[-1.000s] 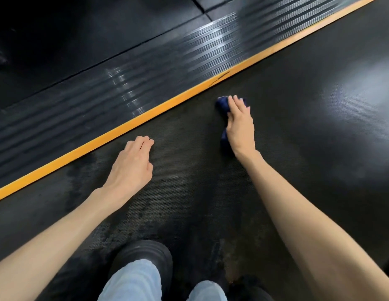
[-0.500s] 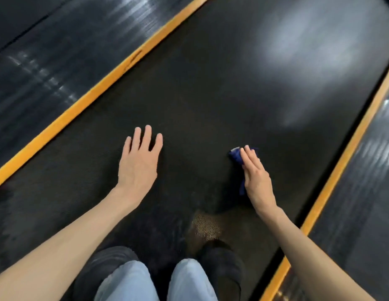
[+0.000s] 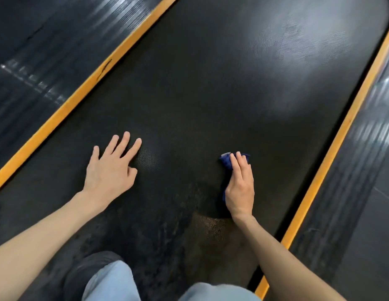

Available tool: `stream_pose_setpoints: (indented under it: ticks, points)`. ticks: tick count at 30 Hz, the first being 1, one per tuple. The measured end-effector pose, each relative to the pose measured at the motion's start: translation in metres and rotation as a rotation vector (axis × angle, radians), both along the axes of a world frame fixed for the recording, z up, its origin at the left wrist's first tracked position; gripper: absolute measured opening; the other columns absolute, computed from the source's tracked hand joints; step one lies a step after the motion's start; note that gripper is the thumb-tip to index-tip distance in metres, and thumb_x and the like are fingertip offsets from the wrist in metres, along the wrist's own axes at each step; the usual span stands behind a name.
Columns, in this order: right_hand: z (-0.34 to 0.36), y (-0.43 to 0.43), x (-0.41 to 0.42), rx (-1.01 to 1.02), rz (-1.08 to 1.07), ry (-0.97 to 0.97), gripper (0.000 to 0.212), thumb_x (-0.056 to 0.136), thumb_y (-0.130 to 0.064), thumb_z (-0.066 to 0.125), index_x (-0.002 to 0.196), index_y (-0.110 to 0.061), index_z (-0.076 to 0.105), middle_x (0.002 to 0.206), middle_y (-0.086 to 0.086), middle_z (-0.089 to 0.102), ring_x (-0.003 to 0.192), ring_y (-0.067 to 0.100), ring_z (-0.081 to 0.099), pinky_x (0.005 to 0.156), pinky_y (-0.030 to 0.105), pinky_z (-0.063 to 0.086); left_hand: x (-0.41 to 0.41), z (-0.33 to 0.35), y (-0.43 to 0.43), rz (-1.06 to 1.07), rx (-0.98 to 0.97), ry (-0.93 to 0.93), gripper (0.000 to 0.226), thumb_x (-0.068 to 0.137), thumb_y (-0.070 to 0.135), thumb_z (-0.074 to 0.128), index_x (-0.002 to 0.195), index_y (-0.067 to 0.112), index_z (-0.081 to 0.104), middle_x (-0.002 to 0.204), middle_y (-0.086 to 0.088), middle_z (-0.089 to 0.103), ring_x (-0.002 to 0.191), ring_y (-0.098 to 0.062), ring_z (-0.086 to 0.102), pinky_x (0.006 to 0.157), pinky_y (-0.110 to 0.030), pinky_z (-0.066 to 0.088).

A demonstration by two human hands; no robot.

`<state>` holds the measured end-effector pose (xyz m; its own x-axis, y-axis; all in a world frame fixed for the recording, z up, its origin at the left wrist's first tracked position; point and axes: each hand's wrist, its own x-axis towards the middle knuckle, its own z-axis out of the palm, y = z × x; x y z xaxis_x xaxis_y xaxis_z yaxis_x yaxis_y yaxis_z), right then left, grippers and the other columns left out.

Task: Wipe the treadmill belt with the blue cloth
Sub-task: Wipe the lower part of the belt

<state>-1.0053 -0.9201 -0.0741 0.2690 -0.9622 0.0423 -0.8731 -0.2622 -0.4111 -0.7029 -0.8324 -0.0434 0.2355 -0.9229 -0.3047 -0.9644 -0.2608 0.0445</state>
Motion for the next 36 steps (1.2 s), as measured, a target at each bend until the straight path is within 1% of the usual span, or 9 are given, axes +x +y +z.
stream_pose_setpoints:
  ticks: [4, 13, 18, 21, 22, 25, 27, 32, 36]
  points:
    - [0.001, -0.002, 0.002, 0.01, -0.002, 0.017, 0.049, 0.09, 0.005, 0.042, 0.138, -0.007, 0.043, 0.146, 0.01, 0.04, 0.139, 0.022, 0.03, 0.118, 0.032, 0.016, 0.006, 0.006, -0.001, -0.019, 0.087, 0.057, 0.073, 0.086, 0.031, 0.051, 0.148, 0.031, 0.013, 0.156, -0.002, 0.012, 0.143, -0.025, 0.015, 0.106, -0.057, 0.028]
    - [0.001, 0.03, 0.039, -0.007, -0.065, -0.009, 0.056, 0.084, 0.004, 0.036, 0.139, -0.006, 0.041, 0.147, 0.011, 0.038, 0.138, 0.023, 0.03, 0.115, 0.038, 0.02, 0.005, -0.008, 0.006, 0.011, -0.022, 0.142, 0.071, 0.087, 0.025, 0.049, 0.148, 0.03, 0.013, 0.157, -0.004, 0.009, 0.144, -0.028, 0.008, 0.108, -0.062, 0.016]
    - [0.0, 0.124, 0.119, 0.102, 0.53, -0.044, 0.073, 0.074, 0.005, 0.058, 0.143, -0.011, 0.037, 0.15, 0.007, 0.033, 0.14, 0.019, 0.025, 0.117, 0.034, 0.013, 0.008, -0.011, 0.006, -0.023, -0.045, 0.137, 0.071, 0.087, 0.017, 0.046, 0.148, 0.03, 0.012, 0.156, -0.005, 0.011, 0.143, -0.029, 0.01, 0.106, -0.063, 0.02]
    - [0.0, 0.1, 0.104, 0.06, 0.759, -0.003, 0.071, 0.075, 0.0, 0.06, 0.142, -0.013, 0.038, 0.149, 0.006, 0.036, 0.138, 0.02, 0.031, 0.117, 0.033, 0.019, 0.009, -0.013, 0.007, -0.029, -0.071, 0.127, 0.07, 0.088, 0.014, 0.045, 0.148, 0.029, 0.012, 0.156, -0.005, 0.011, 0.143, -0.028, 0.01, 0.106, -0.062, 0.02]
    - [-0.001, 0.083, 0.097, 0.043, 0.715, 0.011, 0.066, 0.078, -0.001, 0.056, 0.141, -0.013, 0.04, 0.148, 0.006, 0.038, 0.137, 0.021, 0.034, 0.116, 0.033, 0.02, 0.01, -0.013, 0.008, -0.025, -0.081, 0.127, 0.07, 0.088, 0.014, 0.044, 0.148, 0.029, 0.012, 0.157, -0.005, 0.01, 0.143, -0.028, 0.01, 0.107, -0.062, 0.019]
    - [-0.004, 0.026, 0.091, -0.028, 0.241, -0.024, 0.057, 0.082, 0.0, 0.039, 0.139, -0.008, 0.041, 0.146, 0.011, 0.04, 0.136, 0.024, 0.036, 0.116, 0.033, 0.018, 0.009, -0.012, 0.006, -0.012, -0.055, 0.139, 0.068, 0.091, 0.015, 0.04, 0.148, 0.03, 0.007, 0.157, -0.002, 0.005, 0.144, -0.025, 0.004, 0.11, -0.06, 0.014]
    - [-0.006, 0.005, 0.1, -0.05, 0.037, -0.018, 0.058, 0.084, 0.005, 0.038, 0.141, -0.006, 0.038, 0.146, 0.011, 0.039, 0.138, 0.025, 0.032, 0.117, 0.034, 0.015, 0.008, -0.008, 0.003, -0.003, -0.027, 0.158, 0.071, 0.09, 0.013, 0.042, 0.148, 0.03, 0.007, 0.157, -0.001, 0.003, 0.144, -0.024, 0.002, 0.111, -0.058, 0.011]
    - [-0.009, 0.005, 0.108, -0.079, 0.027, -0.03, 0.057, 0.087, 0.006, 0.038, 0.142, -0.007, 0.036, 0.148, 0.009, 0.037, 0.139, 0.022, 0.029, 0.118, 0.037, 0.016, 0.032, -0.003, 0.03, -0.053, -0.118, 0.161, 0.068, 0.088, 0.006, 0.047, 0.147, 0.025, 0.019, 0.156, -0.002, 0.014, 0.143, -0.021, 0.016, 0.115, -0.045, 0.015]
    - [-0.004, 0.011, 0.119, -0.031, -0.02, -0.061, 0.059, 0.086, 0.011, 0.04, 0.143, -0.005, 0.035, 0.149, 0.009, 0.034, 0.14, 0.022, 0.027, 0.118, 0.035, 0.015, 0.051, -0.005, 0.075, 0.074, -0.201, 0.052, 0.056, 0.092, 0.021, 0.051, 0.144, 0.023, 0.032, 0.151, -0.009, 0.028, 0.138, -0.028, 0.028, 0.113, -0.047, 0.023]
